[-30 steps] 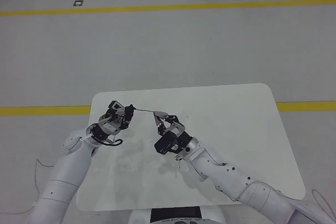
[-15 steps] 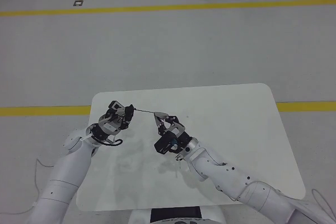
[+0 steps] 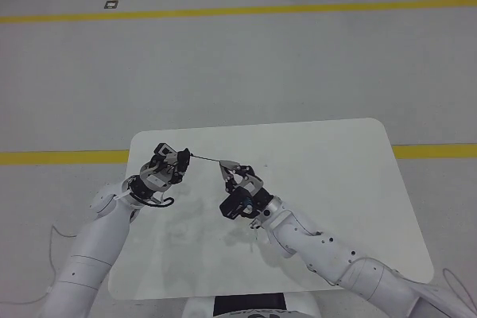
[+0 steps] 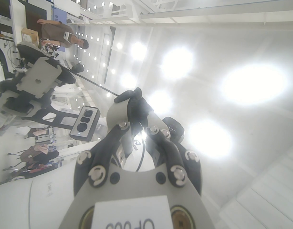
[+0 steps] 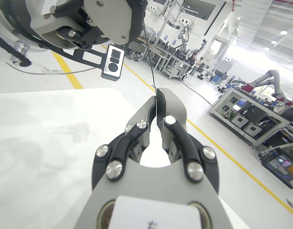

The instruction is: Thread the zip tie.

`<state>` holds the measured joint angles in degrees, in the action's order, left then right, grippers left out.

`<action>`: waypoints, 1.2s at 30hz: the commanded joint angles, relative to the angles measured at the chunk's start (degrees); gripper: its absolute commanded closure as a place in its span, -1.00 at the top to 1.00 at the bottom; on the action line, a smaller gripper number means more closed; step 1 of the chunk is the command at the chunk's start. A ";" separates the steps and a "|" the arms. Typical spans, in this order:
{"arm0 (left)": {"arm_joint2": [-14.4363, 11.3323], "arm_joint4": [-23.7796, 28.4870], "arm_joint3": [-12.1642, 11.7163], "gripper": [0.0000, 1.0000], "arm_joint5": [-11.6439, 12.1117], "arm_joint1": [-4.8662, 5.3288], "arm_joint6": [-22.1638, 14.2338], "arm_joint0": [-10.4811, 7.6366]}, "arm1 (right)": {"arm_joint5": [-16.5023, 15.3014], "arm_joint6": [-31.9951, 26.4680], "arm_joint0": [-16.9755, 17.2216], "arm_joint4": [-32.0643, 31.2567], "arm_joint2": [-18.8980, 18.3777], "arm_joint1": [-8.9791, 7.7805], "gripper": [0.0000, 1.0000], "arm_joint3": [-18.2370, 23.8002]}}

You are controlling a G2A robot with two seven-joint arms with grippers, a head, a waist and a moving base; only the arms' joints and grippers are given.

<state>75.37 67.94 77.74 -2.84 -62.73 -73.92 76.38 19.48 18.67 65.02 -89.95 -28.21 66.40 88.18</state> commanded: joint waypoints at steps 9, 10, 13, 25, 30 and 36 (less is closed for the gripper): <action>0.00 0.00 0.00 -1.00 0.00 0.00 0.00 0.00 | 0.00 -0.01 1.65 0.00 -1.99 -0.37 -1.00 0.25; 0.00 0.00 0.00 -1.00 0.00 0.00 0.00 0.00 | 0.00 -0.04 2.09 0.00 -2.28 -0.42 -1.00 0.64; 0.00 0.00 0.00 -1.00 0.00 0.00 0.00 0.00 | 0.00 -0.07 2.75 0.00 -2.74 -0.49 1.00 1.56; -0.05 0.02 0.08 -1.00 -0.05 -0.01 0.31 0.04 | -0.76 -0.27 3.48 1.30 -3.93 -0.48 1.00 1.80; 0.67 -2.32 1.28 -1.00 -0.26 0.35 0.42 0.71 | -10.05 3.85 6.07 13.64 -8.37 -0.72 1.00 2.92; 1.15 -7.34 0.81 -1.00 2.93 0.74 -0.48 0.29 | -20.89 5.98 8.57 26.79 -13.83 -1.17 1.00 2.93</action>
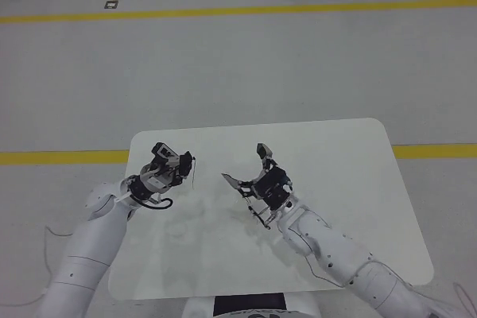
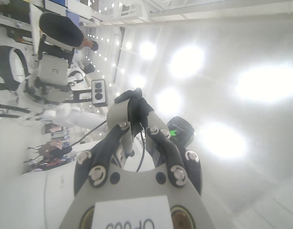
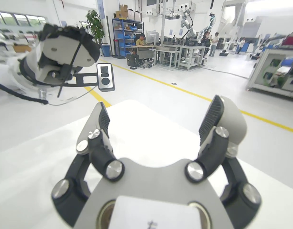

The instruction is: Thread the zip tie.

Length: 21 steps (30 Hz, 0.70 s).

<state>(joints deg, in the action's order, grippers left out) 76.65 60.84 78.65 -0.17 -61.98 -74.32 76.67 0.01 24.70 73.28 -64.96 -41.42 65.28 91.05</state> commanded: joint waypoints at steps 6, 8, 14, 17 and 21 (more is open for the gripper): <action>-1.54 0.26 -2.43 -1.00 0.76 -0.27 -1.06 -1.02 | -11.32 -0.16 3.17 16.43 -5.53 -0.25 1.00 0.25; -1.88 0.37 -2.55 -1.00 0.64 -0.31 -1.65 -1.25 | -12.92 0.09 3.47 18.33 -6.11 -0.24 1.00 0.25; -1.88 0.37 -2.55 -1.00 0.64 -0.31 -1.65 -1.25 | -12.92 0.09 3.47 18.33 -6.11 -0.24 1.00 0.25; -1.88 0.37 -2.55 -1.00 0.64 -0.31 -1.65 -1.25 | -12.92 0.09 3.47 18.33 -6.11 -0.24 1.00 0.25; -2.02 0.03 -1.24 -1.00 0.77 -0.31 0.09 -0.79 | -12.76 -0.90 3.72 18.67 -6.27 -0.20 1.00 0.43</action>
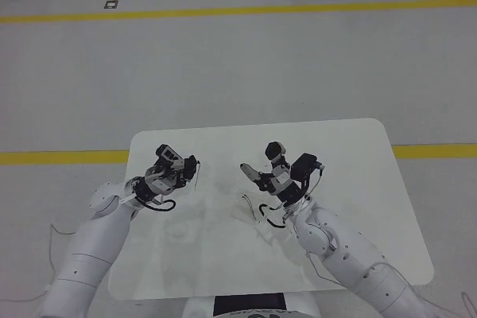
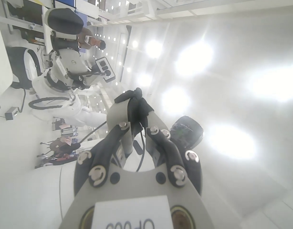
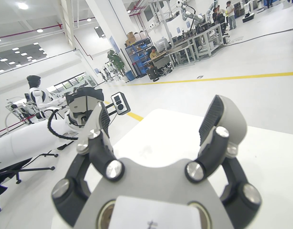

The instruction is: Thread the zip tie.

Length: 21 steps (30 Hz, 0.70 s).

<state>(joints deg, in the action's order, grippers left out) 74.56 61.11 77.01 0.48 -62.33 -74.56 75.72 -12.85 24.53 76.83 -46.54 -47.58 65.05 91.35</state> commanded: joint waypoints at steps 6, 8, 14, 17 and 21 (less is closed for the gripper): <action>1.40 -4.38 1.42 -1.00 2.63 0.60 0.42 0.62 | -4.57 -3.52 1.86 9.58 -2.17 0.33 1.00 0.66; 1.76 -5.80 1.84 -1.00 3.73 0.76 0.42 0.71 | -6.07 -4.87 2.24 13.02 -3.02 0.42 1.00 0.74; 2.03 -6.26 3.02 -1.00 5.72 0.95 -1.01 1.22 | -6.63 -7.41 3.01 20.81 -4.10 0.76 1.00 2.11; 1.98 -5.69 3.36 -1.00 6.47 0.98 -2.74 1.37 | -6.63 -8.94 3.06 23.81 -4.26 0.76 1.00 3.16; 2.03 -5.93 3.19 -1.00 6.57 1.03 -2.84 1.37 | -6.63 -8.94 3.06 23.81 -4.26 0.76 1.00 3.16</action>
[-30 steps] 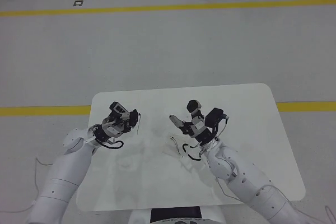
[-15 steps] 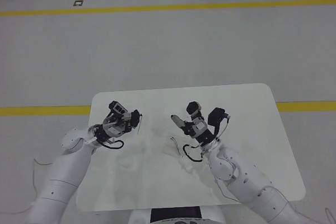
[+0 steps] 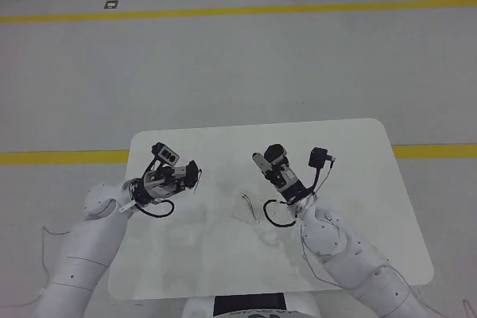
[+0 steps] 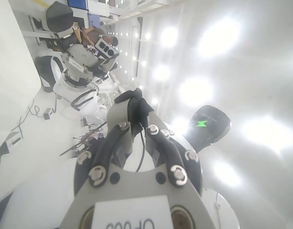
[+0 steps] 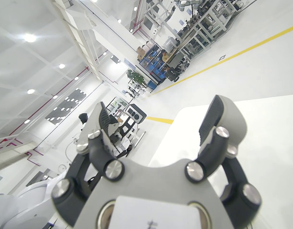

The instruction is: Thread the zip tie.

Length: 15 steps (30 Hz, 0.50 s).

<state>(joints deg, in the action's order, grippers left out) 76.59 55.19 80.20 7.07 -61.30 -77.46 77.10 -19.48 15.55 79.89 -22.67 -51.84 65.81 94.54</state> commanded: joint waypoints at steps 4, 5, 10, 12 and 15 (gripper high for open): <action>-0.48 1.71 1.03 -1.00 -0.83 -0.15 0.34 0.25 | 0.00 0.04 0.00 -0.06 0.00 0.00 1.00 -0.02; -0.64 2.80 1.49 -1.00 -1.30 -0.20 -0.09 0.42 | 0.00 0.04 0.00 -0.06 0.00 0.00 1.00 -0.02; -1.23 10.96 3.16 -1.00 -4.85 -0.36 -2.18 1.16 | 0.00 0.04 0.00 -0.06 0.00 0.00 1.00 -0.02; -1.39 13.07 3.46 -1.00 -6.07 -0.30 -2.18 1.28 | 0.00 0.04 0.00 -0.06 0.00 0.00 1.00 -0.02; -1.81 16.51 3.88 -1.00 -8.31 -0.17 -2.18 1.39 | 0.00 0.04 0.00 -0.06 0.00 0.00 1.00 -0.02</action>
<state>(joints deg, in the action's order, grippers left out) 74.93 70.80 83.94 -0.60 -61.52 -79.64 78.49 -19.48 15.59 79.89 -22.73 -51.84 65.81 94.51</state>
